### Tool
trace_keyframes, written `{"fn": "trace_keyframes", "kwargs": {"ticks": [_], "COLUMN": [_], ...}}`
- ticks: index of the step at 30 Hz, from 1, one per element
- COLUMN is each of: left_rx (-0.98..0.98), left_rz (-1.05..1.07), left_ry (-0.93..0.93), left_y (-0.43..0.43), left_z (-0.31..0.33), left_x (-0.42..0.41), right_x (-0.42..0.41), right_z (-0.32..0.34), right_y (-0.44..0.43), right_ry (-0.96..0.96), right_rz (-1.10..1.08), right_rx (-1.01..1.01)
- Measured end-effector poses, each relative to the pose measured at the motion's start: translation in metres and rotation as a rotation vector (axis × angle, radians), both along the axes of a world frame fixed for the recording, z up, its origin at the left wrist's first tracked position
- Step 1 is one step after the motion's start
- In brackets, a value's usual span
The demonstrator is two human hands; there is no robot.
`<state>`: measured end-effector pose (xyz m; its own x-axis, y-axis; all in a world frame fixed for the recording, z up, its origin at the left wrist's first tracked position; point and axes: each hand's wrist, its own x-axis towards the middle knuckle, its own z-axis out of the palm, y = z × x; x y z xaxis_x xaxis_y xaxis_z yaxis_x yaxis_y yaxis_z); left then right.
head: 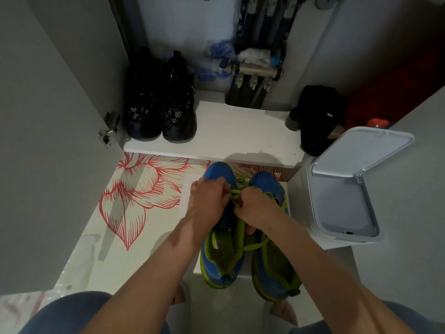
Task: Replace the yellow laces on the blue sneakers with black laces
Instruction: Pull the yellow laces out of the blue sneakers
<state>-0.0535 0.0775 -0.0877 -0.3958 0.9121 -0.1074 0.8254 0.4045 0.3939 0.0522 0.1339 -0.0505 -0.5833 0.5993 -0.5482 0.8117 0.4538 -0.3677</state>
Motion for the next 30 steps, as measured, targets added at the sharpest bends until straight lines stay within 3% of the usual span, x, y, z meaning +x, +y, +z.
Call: {"fn": "trace_keyframes", "kwargs": {"ticks": [8,12,14,17,20,23,26,30], "left_rx": [0.006,-0.022,0.013,0.003,-0.100,0.055,0.015,-0.037], "left_rz": [0.045,0.113,0.243,0.491,0.350,0.126,0.022,0.047], "left_ry": [-0.080,0.147,0.204,0.059,0.090,0.098,0.036,-0.020], "left_y": [-0.001,-0.001,-0.005,-0.008,-0.005,0.002,0.005,0.002], "left_z": [-0.015,-0.007,-0.005,-0.007,-0.003,0.001,-0.005,-0.016], "left_x": [-0.006,-0.009,-0.022,-0.051,-0.041,-0.017,-0.005,-0.003], "right_x": [0.001,0.002,0.003,0.004,0.003,0.002,0.002,0.001], "right_z": [0.000,-0.003,-0.004,-0.004,-0.003,-0.002,-0.003,-0.002], "right_y": [0.001,0.002,0.002,0.002,0.002,0.002,0.002,0.003], "right_ry": [0.025,0.030,0.040,0.042,0.034,0.026,0.022,0.017], "right_rz": [0.021,-0.003,-0.024,-0.029,-0.017,0.000,-0.011,-0.005], "right_rx": [-0.015,-0.028,-0.053,-0.058,-0.059,-0.065,-0.061,-0.061]}}
